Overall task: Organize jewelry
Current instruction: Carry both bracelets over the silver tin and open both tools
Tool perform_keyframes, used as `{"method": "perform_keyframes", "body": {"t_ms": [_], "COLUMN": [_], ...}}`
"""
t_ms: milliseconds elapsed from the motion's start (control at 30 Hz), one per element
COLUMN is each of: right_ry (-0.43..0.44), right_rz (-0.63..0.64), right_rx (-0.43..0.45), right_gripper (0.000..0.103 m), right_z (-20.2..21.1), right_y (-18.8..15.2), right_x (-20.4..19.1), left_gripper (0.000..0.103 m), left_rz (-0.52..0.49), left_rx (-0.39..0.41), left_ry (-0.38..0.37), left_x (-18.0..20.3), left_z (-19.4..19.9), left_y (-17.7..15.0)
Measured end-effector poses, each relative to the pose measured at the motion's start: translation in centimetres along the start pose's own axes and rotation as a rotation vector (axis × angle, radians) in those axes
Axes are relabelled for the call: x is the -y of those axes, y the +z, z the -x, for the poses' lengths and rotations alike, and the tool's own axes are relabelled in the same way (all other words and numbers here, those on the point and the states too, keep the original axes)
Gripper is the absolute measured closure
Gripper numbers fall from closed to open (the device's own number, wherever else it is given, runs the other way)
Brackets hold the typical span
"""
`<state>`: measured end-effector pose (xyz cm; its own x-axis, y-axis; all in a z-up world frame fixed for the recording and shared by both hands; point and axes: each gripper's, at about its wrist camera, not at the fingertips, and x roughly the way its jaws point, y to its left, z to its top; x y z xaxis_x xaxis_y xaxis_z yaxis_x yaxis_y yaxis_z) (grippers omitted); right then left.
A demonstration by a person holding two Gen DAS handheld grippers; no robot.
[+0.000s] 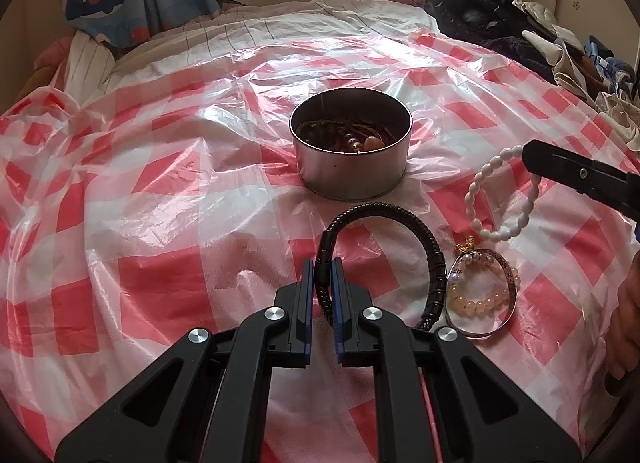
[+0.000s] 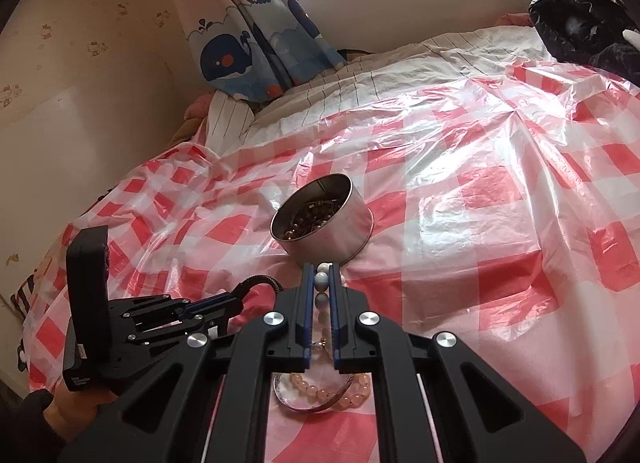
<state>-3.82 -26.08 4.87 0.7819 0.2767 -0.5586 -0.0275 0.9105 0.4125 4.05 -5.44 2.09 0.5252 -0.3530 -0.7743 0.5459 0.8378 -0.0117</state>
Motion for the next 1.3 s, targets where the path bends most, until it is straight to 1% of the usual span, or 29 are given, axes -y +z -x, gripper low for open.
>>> {"method": "perform_keyframes", "body": {"t_ms": [233, 333, 500, 600, 700, 967, 1067, 1133, 1233, 1300], "right_ry": [0.036, 0.053, 0.082, 0.106, 0.111, 0.119, 0.126, 0.131, 0.132, 0.134], "right_rz": [0.005, 0.001, -0.02, -0.035, -0.026, -0.005, 0.002, 0.02, 0.056, 0.074], "right_rx": [0.042, 0.061, 0.058, 0.054, 0.052, 0.066, 0.066, 0.068, 0.07, 0.063], "right_gripper": [0.095, 0.095, 0.095, 0.095, 0.095, 0.095, 0.095, 0.095, 0.095, 0.095], "right_z": [0.9, 1.3, 1.2, 1.0, 0.8, 0.6, -0.1, -0.8, -2.0, -3.0], "right_y": [0.5, 0.7, 0.9, 1.2, 1.8, 3.8, 4.8, 5.9, 7.4, 8.2], "right_x": [-0.5, -0.6, -0.5, -0.5, -0.8, -1.1, -1.1, -1.4, -2.2, -2.5], "left_gripper": [0.096, 0.096, 0.096, 0.096, 0.096, 0.096, 0.096, 0.095, 0.094, 0.094], "left_rz": [0.04, 0.042, 0.051, 0.052, 0.056, 0.05, 0.043, 0.031, 0.028, 0.041], "left_rx": [0.039, 0.047, 0.057, 0.067, 0.076, 0.087, 0.085, 0.05, 0.001, -0.004], "left_ry": [-0.044, -0.042, -0.05, -0.04, -0.038, -0.044, -0.047, -0.06, -0.077, -0.069], "left_x": [-0.5, -0.5, -0.7, -1.0, -1.2, -0.9, -0.7, -0.4, -0.5, -1.1], "left_z": [1.5, 1.9, 2.4, 2.6, 2.5, 0.3, -0.7, -2.3, -4.6, -5.3], "left_y": [0.7, 0.9, 1.3, 2.1, 3.2, 7.8, 9.5, 10.5, 11.1, 11.2]}}
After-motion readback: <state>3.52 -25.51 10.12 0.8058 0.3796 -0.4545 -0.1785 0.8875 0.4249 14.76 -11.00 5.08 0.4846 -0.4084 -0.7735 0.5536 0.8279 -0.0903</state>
